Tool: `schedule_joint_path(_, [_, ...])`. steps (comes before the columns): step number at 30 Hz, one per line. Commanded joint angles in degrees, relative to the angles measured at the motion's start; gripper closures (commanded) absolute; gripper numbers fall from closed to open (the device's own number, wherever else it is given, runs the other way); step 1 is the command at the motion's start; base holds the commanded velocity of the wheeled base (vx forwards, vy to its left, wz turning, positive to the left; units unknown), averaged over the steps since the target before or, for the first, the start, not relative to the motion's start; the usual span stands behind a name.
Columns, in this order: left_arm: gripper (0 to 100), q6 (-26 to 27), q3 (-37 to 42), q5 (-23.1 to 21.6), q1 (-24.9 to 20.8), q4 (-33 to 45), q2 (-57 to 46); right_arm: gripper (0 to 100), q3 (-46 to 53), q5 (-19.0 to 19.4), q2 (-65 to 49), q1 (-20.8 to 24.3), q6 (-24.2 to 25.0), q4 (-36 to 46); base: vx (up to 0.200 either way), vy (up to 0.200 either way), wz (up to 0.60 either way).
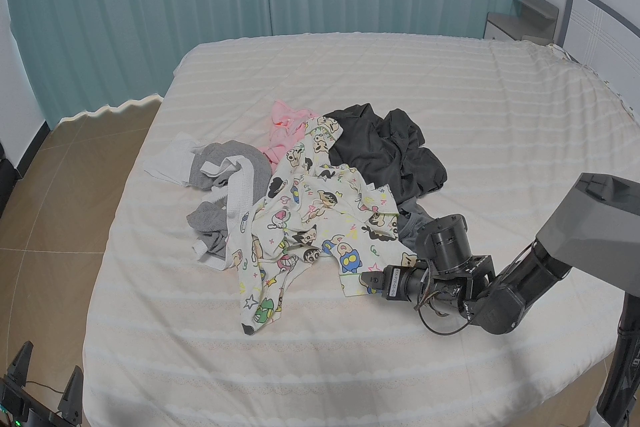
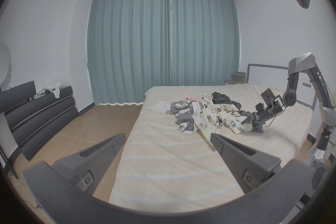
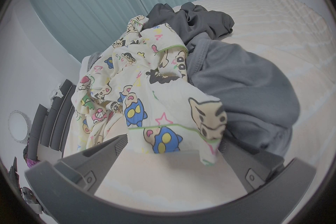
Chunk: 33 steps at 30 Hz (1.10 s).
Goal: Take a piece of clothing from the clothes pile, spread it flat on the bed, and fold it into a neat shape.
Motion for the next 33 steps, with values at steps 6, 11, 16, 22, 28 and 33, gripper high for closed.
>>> schedule_joint_path(6, [0, 0.0, 0.6, 0.0, 0.0, 0.0, -0.9, 0, -10.9, -4.3, 9.6, -0.1, -0.3, 2.4, 0.0, 0.0, 0.0])
schedule_joint_path(11, [0, 0.0, 0.6, 0.0, 0.0, 0.0, -0.9, 0, -15.4, -4.8, 11.8, 0.1, -0.4, 4.0, 0.0, 0.0, 0.0])
schedule_joint_path(16, [0, -0.1, 0.6, 0.0, 0.0, 0.0, -0.9, 100, -17.3, -4.7, 12.4, 1.2, -0.3, 6.6, 0.0, 0.0, 0.0])
schedule_joint_path(22, [0, -0.1, 0.6, 0.0, 0.0, 0.0, -0.9, 100, -12.9, -4.0, 8.7, 2.2, 0.4, 6.4, 0.0, 0.0, 0.0])
schedule_joint_path(28, [0, -0.1, 0.6, 0.0, 0.0, 0.0, -0.9, 100, -6.0, 0.6, 1.1, 2.6, 2.1, 6.0, 0.0, 0.0, 0.0])
schedule_joint_path(33, [0, 0.0, 0.6, 0.0, 0.0, 0.0, -0.9, 100, -0.5, 2.8, -6.6, 3.5, 4.6, 6.0, 0.0, 0.0, 0.0])
